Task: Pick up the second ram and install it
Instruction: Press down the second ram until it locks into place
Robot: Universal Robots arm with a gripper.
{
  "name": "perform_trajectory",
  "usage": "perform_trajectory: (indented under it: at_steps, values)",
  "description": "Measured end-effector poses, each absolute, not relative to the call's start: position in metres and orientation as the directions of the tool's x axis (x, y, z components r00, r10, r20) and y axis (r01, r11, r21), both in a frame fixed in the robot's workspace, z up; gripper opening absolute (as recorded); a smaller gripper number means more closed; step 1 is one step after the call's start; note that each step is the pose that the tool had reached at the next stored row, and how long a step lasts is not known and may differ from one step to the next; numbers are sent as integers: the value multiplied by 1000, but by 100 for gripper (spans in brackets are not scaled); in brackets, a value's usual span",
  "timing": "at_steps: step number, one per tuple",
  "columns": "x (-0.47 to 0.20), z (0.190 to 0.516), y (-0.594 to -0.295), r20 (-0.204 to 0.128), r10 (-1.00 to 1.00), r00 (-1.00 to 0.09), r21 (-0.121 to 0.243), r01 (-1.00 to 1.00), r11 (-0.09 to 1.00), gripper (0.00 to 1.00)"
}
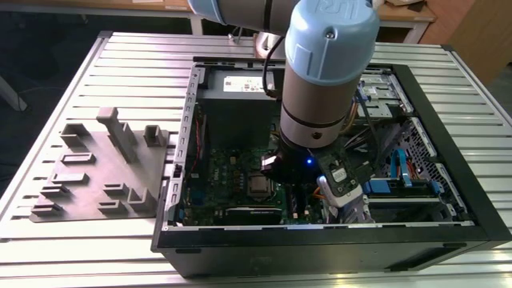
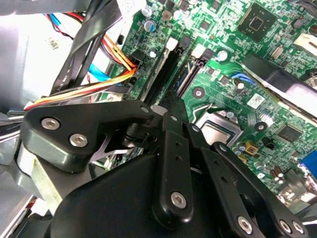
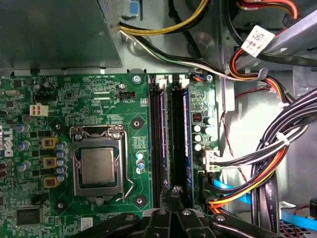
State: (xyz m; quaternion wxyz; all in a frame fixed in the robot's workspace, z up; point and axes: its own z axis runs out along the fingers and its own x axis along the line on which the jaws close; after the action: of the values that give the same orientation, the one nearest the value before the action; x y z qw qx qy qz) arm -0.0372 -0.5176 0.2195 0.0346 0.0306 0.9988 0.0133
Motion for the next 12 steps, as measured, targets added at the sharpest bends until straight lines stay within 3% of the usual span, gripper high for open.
perform_trajectory:
  at_steps: [12]
  values:
    - [-37, 216, -518, -68, 62, -996, 31, 60, 998, 7]
